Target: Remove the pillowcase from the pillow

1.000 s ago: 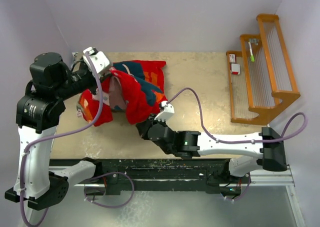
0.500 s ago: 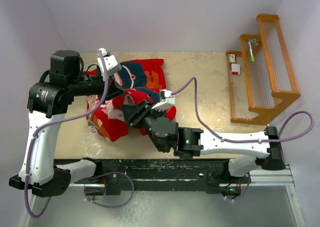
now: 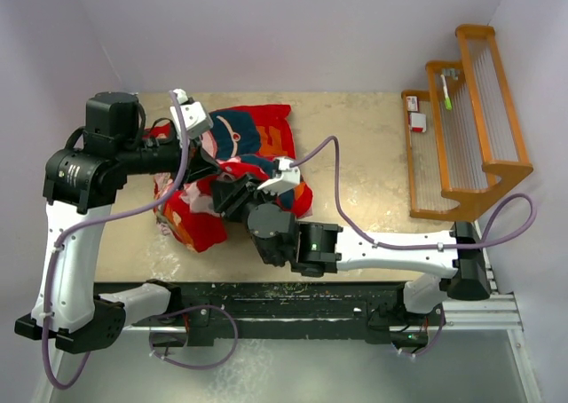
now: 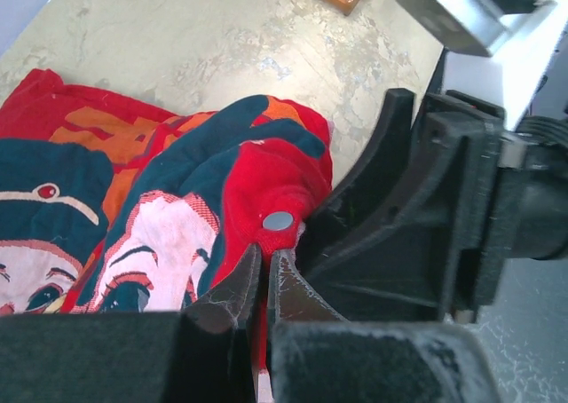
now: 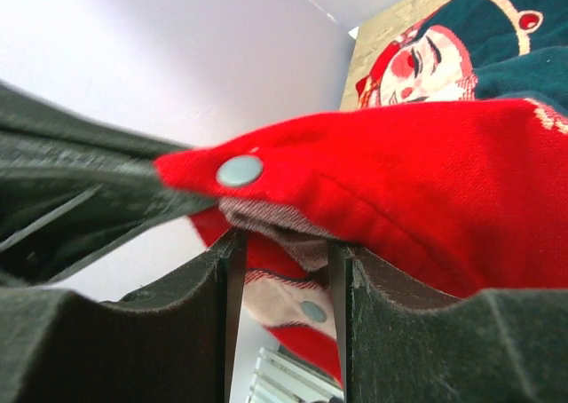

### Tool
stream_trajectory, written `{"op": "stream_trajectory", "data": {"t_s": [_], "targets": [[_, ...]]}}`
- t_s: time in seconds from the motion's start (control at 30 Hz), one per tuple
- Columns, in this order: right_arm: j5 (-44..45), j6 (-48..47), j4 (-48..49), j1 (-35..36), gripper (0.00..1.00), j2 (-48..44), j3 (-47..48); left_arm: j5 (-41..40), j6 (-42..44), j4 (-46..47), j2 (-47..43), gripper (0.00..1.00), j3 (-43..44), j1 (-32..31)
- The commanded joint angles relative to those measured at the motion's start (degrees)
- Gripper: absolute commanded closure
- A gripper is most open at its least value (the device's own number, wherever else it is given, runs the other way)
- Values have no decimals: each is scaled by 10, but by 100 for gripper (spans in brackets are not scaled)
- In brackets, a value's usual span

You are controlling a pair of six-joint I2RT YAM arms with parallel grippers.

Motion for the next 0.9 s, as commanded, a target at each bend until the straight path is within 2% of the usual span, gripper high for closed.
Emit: {"op": "stream_trajectory", "data": {"t_s": [0.0, 0.27, 0.47, 0.6, 0.7, 0.87], "targets": [[16, 25, -15, -29, 56, 6, 23, 36, 8, 23, -13, 100, 43, 3], [-2, 70, -17, -50, 55, -24, -31, 34, 23, 4, -13, 100, 62, 3], [-35, -12, 23, -51, 51, 52, 64, 40, 8, 18, -11, 100, 58, 4], [-40, -6, -7, -49, 49, 115, 147, 47, -14, 26, -2, 100, 68, 3], [-40, 31, -36, -49, 62, 118, 139, 47, -18, 22, 5, 100, 87, 3], [-9, 136, -47, -55, 100, 63, 33, 9, 0, 27, 2, 100, 112, 3]]}}
